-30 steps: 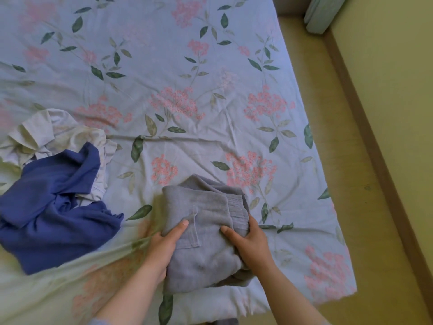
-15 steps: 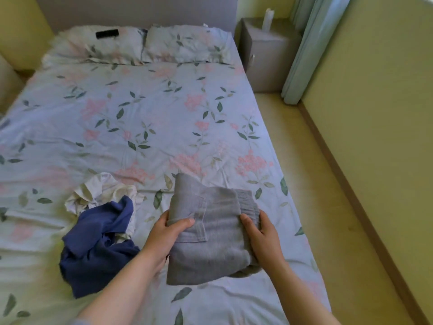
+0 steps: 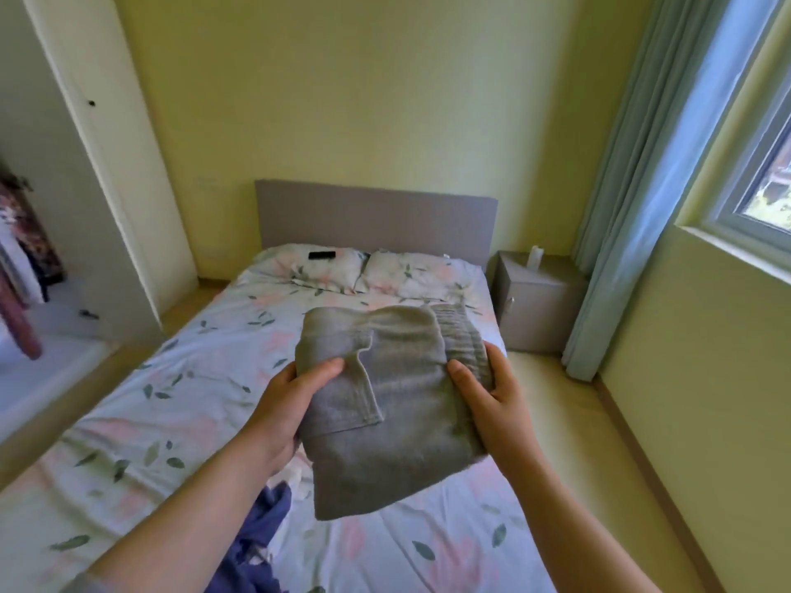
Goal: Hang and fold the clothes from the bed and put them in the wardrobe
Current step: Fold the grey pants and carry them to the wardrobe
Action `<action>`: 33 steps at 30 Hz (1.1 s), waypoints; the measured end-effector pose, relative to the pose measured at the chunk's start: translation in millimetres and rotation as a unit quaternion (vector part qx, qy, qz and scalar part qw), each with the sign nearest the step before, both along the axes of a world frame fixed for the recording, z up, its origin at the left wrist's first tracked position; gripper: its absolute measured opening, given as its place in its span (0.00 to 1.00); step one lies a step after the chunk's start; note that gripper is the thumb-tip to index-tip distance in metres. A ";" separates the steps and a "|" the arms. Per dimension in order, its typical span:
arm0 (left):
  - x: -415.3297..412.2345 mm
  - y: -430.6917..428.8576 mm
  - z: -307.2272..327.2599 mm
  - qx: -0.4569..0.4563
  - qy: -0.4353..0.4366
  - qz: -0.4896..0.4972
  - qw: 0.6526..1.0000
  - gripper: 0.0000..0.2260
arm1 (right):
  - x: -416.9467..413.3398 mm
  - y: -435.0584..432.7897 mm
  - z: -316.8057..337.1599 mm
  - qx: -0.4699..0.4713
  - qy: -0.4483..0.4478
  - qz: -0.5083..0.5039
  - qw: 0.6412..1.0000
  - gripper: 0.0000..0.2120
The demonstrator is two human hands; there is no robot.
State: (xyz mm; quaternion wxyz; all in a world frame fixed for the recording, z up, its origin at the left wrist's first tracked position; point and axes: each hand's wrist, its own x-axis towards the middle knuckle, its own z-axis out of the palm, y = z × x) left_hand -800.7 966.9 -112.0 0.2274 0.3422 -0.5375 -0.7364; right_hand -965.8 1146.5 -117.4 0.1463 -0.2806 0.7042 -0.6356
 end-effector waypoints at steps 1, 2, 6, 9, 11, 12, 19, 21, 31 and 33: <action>5.2 0.3 13.5 -0.004 0.011 0.008 1.000 0.26 | 2.4 -1.4 15.8 -0.007 0.013 0.013 1.000 0.12; 12.0 0.7 25.9 -0.010 0.023 0.016 1.000 0.24 | 5.7 -2.9 31.0 -0.015 0.026 0.026 0.999 0.12; 55.0 -6.7 76.5 -0.055 0.076 0.067 0.993 0.23 | 31.9 -21.0 81.7 -0.056 0.018 0.077 0.995 0.17; 94.3 -15.6 114.5 -0.110 0.105 0.103 0.983 0.19 | 61.2 -47.6 116.7 -0.067 -0.074 0.131 0.986 0.22; 124.0 -19.9 130.5 -0.142 0.110 0.120 0.976 0.14 | 87.0 -67.1 135.2 -0.061 -0.127 0.190 0.972 0.21; 141.3 -22.5 135.1 -0.150 0.108 0.133 0.974 0.13 | 102.5 -76.4 140.9 -0.062 -0.143 0.218 0.963 0.19; 286.7 -42.8 152.8 -0.169 0.064 0.222 0.958 0.15 | 218.1 -134.7 153.4 -0.124 -0.036 0.284 0.950 0.26; 330.5 -48.1 154.6 -0.171 0.047 0.232 0.957 0.10 | 257.6 -152.9 157.1 -0.114 -0.011 0.332 0.936 0.34; 491.0 -74.6 146.6 -0.184 0.011 0.371 0.910 0.08 | 406.0 -238.6 152.0 -0.132 0.010 0.392 0.911 0.32; 513.7 -84.1 147.9 -0.189 0.004 0.386 0.903 0.08 | 428.4 -259.8 153.0 -0.137 0.010 0.413 0.900 0.30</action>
